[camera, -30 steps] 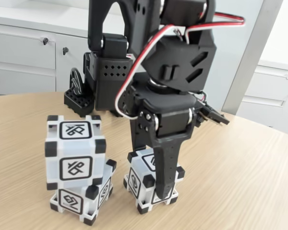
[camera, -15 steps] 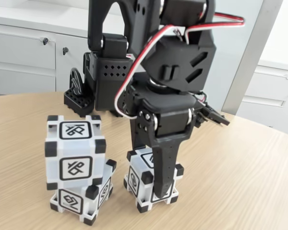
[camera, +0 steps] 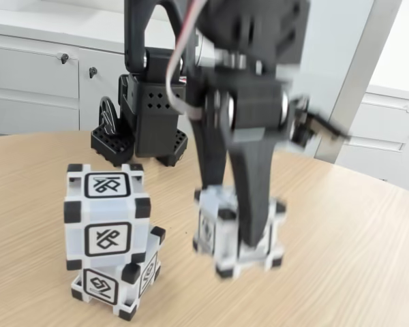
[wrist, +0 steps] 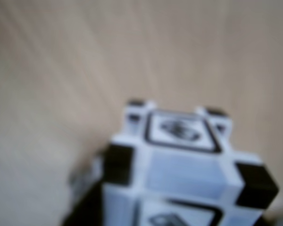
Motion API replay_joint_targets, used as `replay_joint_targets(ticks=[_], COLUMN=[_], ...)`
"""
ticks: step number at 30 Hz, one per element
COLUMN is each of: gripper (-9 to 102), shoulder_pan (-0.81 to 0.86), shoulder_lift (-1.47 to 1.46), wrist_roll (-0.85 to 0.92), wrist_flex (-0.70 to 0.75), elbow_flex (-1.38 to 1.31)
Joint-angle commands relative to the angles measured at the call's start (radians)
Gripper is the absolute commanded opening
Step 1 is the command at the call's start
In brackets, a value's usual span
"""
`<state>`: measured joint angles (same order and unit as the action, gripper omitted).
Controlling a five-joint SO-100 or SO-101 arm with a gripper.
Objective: Stack cubes from left to right.
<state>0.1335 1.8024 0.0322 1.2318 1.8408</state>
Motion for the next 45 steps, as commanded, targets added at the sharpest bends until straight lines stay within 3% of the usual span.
replay_joint_targets(ticks=[1, 7, 15, 24, 34, 45], gripper=[14, 15, 15, 16, 16, 16], shoulder_pan=[0.009, 0.025, 0.173, 0.179, 0.161, 0.179], shoulder_lift=[0.16, 0.301, 0.491, 0.646, 0.469, 0.138], wrist_roll=[-0.015, -0.034, -0.051, -0.037, 0.018, 0.078], wrist_flex=[-0.006, -0.006, -0.008, 0.046, 0.488, 0.497], elbow_flex=[-0.043, -0.043, -0.043, -0.051, -0.446, -0.531])
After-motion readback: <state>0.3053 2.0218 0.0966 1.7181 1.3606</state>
